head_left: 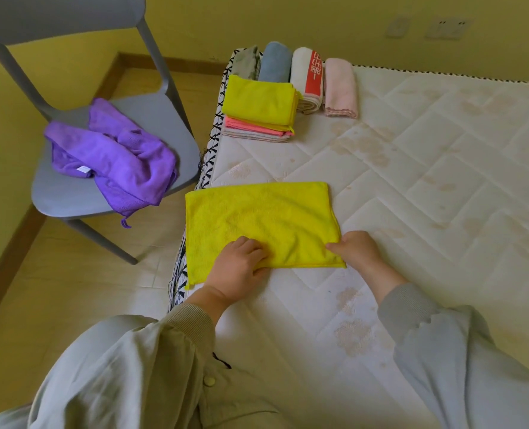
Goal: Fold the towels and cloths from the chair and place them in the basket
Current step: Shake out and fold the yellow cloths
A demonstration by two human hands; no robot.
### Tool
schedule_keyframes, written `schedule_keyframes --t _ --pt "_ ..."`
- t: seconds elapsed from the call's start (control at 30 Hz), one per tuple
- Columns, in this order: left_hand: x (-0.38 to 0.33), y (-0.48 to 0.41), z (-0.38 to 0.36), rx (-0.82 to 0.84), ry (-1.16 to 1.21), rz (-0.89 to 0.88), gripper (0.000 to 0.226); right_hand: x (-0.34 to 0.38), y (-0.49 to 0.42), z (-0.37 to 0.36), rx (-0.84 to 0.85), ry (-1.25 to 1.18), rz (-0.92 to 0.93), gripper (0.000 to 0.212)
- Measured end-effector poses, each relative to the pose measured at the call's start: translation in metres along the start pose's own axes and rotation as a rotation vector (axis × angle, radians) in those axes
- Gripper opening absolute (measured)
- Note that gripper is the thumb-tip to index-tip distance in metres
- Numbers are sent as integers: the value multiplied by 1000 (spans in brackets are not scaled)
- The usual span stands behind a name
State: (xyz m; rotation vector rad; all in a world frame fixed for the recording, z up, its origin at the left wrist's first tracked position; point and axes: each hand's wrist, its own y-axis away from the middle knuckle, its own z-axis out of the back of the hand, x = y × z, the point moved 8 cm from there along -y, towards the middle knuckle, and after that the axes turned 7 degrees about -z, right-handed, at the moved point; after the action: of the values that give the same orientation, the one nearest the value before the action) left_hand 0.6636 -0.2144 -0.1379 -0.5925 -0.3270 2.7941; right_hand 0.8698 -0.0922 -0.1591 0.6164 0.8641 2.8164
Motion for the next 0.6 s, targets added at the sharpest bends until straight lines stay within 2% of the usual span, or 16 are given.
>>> schedule_keyframes --t 0.07,0.17,0.3,0.37,0.47,0.6 --pt "0 0 2 10 11 -39 28 4 0 4 16 -79 -22 51" --pt "-3 1 3 68 19 -63 33 0 1 21 -130 -194 -18 47" --pt "13 -10 13 30 -11 113 41 -2 7 4 -78 142 23 33" --pt "26 -19 16 60 -96 241 43 9 6 12 -194 73 84 17" --pt "53 -26 7 208 -157 450 51 32 -10 24 -298 -143 120 27" --pt "75 -37 0 287 -195 484 61 56 -48 29 -289 -186 53 31"
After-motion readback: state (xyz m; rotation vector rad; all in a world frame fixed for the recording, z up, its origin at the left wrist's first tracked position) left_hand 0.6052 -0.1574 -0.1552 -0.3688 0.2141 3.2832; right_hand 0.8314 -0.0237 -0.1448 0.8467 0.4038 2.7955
